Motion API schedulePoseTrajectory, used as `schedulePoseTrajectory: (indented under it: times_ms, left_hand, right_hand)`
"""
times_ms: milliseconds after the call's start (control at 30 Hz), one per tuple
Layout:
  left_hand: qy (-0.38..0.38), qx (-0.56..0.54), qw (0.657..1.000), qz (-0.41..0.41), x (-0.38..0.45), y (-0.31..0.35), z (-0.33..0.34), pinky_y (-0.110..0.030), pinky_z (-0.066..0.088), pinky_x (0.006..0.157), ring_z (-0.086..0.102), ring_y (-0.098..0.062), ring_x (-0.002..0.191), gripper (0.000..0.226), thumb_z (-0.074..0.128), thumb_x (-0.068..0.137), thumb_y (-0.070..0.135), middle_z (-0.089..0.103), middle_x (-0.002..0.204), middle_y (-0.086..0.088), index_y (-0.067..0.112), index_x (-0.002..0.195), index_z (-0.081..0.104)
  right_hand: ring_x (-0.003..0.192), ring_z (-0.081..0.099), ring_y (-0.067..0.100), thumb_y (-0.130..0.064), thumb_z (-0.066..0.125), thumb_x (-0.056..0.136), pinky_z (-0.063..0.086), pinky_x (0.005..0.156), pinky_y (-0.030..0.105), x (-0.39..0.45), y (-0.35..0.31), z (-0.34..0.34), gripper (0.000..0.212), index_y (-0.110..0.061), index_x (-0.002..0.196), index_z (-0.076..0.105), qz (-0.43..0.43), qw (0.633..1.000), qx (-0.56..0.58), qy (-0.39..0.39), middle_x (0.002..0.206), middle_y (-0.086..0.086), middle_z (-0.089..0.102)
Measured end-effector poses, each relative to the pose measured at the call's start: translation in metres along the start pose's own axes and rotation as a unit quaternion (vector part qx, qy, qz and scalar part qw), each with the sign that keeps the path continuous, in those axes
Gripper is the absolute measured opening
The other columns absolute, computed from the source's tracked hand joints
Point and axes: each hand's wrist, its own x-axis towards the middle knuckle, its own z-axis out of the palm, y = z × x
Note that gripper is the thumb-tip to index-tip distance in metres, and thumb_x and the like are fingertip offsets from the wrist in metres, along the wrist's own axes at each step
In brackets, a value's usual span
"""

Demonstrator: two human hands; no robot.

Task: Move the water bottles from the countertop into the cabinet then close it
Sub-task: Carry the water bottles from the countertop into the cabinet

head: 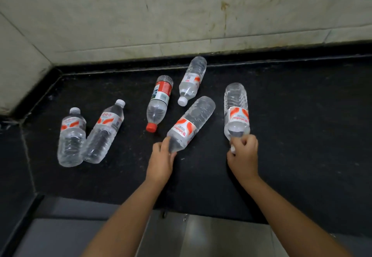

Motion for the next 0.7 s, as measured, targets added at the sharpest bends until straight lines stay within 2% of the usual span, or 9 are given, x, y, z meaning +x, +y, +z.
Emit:
schedulePoseTrajectory:
  times_ms: [67,133,267,333,400,467,533,600,700]
  left_hand:
    - [0.018,-0.009,1.000,0.008,-0.026,0.005,-0.002,-0.033,0.046,0.090,0.056,-0.030,0.107,0.049,0.054,0.094,0.013,0.043,0.128,-0.017,0.008,0.140,0.039]
    - [0.042,-0.006,0.999,0.017,-0.050,0.010,-0.005,-0.035,0.046,0.086,0.057,-0.032,0.103,0.044,0.057,0.092,0.014,0.044,0.126,-0.017,0.006,0.134,0.047]
    - [0.088,0.020,0.993,0.073,-0.109,0.025,-0.024,-0.036,0.046,0.070,0.062,-0.040,0.089,0.022,0.063,0.087,0.009,0.054,0.112,-0.023,-0.002,0.106,0.065]
    - [0.127,0.016,0.987,0.096,-0.143,0.033,-0.034,-0.039,0.049,0.071,0.064,-0.041,0.087,0.016,0.063,0.087,0.008,0.057,0.108,-0.024,-0.002,0.097,0.069]
    - [0.157,0.001,0.984,0.090,-0.180,0.045,-0.046,-0.038,0.048,0.082,0.062,-0.037,0.099,0.022,0.057,0.092,0.016,0.057,0.114,-0.019,0.002,0.105,0.069]
    - [0.151,-0.013,0.987,0.058,-0.215,0.057,-0.059,-0.035,0.044,0.090,0.057,-0.032,0.110,0.029,0.049,0.096,0.024,0.056,0.119,-0.016,0.007,0.111,0.068]
    - [0.144,-0.034,0.988,0.033,-0.244,0.068,-0.070,-0.036,0.044,0.092,0.055,-0.032,0.114,0.034,0.050,0.095,0.031,0.059,0.119,-0.017,0.007,0.111,0.067]
    - [0.116,-0.041,0.992,0.011,-0.275,0.074,-0.074,-0.037,0.046,0.091,0.056,-0.033,0.114,0.040,0.059,0.090,0.038,0.062,0.119,-0.018,0.004,0.109,0.066]
    - [0.045,-0.004,0.999,0.022,-0.319,0.075,-0.059,-0.037,0.050,0.087,0.059,-0.033,0.111,0.041,0.068,0.082,0.033,0.062,0.119,-0.016,0.004,0.111,0.063]
  right_hand:
    - [0.061,0.047,0.028,0.031,0.066,0.042,0.023,0.048,0.009,-0.008,0.001,-0.017,0.030,0.006,0.054,0.054,-0.003,1.000,-0.001,0.017,0.068,0.023,0.053]
    - [0.062,0.053,0.038,0.029,0.067,0.045,0.034,0.049,0.022,-0.018,-0.002,-0.041,0.027,0.008,0.058,0.057,-0.010,1.000,-0.013,0.000,0.071,0.028,0.053]
    - [0.065,0.055,0.043,0.025,0.067,0.049,0.038,0.048,0.029,-0.052,-0.016,-0.102,0.024,0.008,0.061,0.056,-0.052,0.998,-0.019,-0.015,0.075,0.029,0.053]
    - [0.061,0.057,0.043,0.025,0.068,0.044,0.045,0.045,0.031,-0.077,-0.025,-0.137,0.026,0.007,0.060,0.058,-0.085,0.996,-0.019,-0.029,0.071,0.029,0.055]
    - [0.063,0.058,0.044,0.025,0.067,0.046,0.046,0.050,0.032,-0.104,-0.032,-0.173,0.024,0.008,0.063,0.062,-0.115,0.993,-0.006,-0.031,0.070,0.029,0.056]
    - [0.081,0.057,0.044,0.019,0.064,0.060,0.043,0.063,0.033,-0.131,-0.041,-0.210,0.024,0.008,0.081,0.069,-0.106,0.994,0.008,-0.039,0.084,0.029,0.056]
    - [0.100,0.052,0.036,0.006,0.061,0.074,0.040,0.075,0.029,-0.157,-0.048,-0.246,0.029,0.002,0.102,0.067,-0.079,0.993,0.001,-0.086,0.097,0.019,0.050]
    - [0.106,0.051,0.030,-0.004,0.061,0.079,0.035,0.077,0.023,-0.182,-0.052,-0.277,0.032,-0.004,0.111,0.063,-0.059,0.988,-0.028,-0.139,0.099,0.009,0.044]
    - [0.110,0.051,0.028,-0.009,0.062,0.079,0.032,0.077,0.021,-0.220,-0.052,-0.315,0.034,-0.009,0.114,0.062,-0.052,0.979,-0.067,-0.184,0.098,0.006,0.042]
